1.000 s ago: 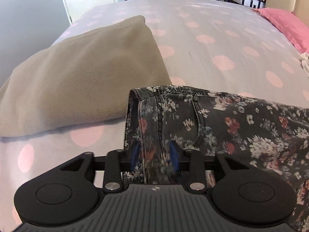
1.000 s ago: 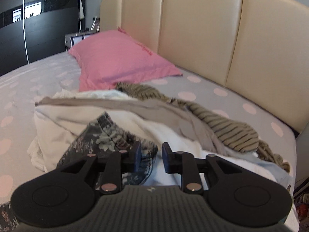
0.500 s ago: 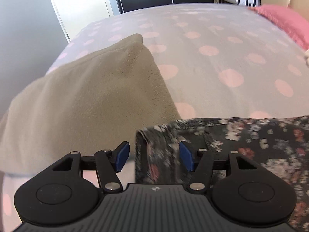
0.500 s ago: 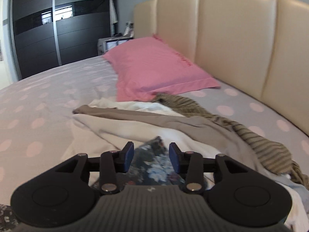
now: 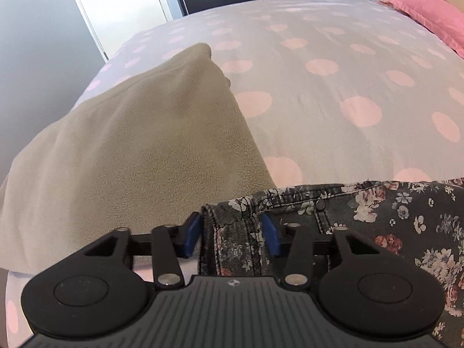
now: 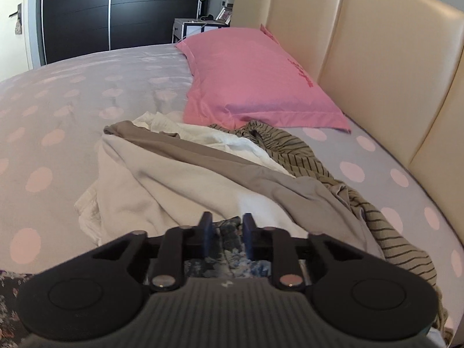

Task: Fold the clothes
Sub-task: 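Grasp the jeans leg cuff with the right tool while the left tool holds the waistband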

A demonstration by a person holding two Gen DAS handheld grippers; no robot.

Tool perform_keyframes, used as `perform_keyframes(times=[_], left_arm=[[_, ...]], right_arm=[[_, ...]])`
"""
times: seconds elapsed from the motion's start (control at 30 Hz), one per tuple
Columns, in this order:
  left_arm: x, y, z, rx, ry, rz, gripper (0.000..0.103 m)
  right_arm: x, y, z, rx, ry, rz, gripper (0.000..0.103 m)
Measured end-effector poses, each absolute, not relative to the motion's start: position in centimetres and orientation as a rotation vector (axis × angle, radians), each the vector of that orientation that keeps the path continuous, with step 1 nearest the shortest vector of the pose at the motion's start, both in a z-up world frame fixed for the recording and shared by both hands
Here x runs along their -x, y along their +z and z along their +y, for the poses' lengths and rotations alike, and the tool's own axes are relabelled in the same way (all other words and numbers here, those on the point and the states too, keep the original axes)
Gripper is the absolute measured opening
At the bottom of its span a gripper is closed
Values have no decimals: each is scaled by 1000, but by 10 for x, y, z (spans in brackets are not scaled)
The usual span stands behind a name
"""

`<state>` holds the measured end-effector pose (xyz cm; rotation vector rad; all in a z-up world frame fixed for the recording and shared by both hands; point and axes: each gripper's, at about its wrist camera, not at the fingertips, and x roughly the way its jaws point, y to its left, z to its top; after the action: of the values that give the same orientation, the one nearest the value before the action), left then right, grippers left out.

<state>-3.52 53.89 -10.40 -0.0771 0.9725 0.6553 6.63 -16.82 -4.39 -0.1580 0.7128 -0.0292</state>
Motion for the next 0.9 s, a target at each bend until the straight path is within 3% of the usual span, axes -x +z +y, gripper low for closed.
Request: perform_keyframes(times=[0.1, 0.17, 0.3, 0.53, 0.73, 0.8, 0.9], left_arm=[[37, -99, 531, 56, 657, 964, 27], [39, -94, 525, 37, 662, 953, 23], [46, -79, 516, 26, 656, 921, 16], [67, -44, 529, 82, 729, 834, 14], [56, -60, 536, 69, 717, 905, 15], [52, -65, 538, 76, 723, 914, 15], [49, -72, 540, 66, 730, 940, 16]], right_arm=[[-54, -40, -161, 221, -39, 672, 16], [-45, -34, -161, 222, -61, 637, 5], [-32, -17, -155, 278, -103, 565, 4], [-39, 22, -160, 305, -244, 456, 0], [-68, 15, -167, 180, -226, 548, 0], [-76, 4, -169, 105, -121, 634, 4], [-80, -13, -167, 97, -60, 680, 25]])
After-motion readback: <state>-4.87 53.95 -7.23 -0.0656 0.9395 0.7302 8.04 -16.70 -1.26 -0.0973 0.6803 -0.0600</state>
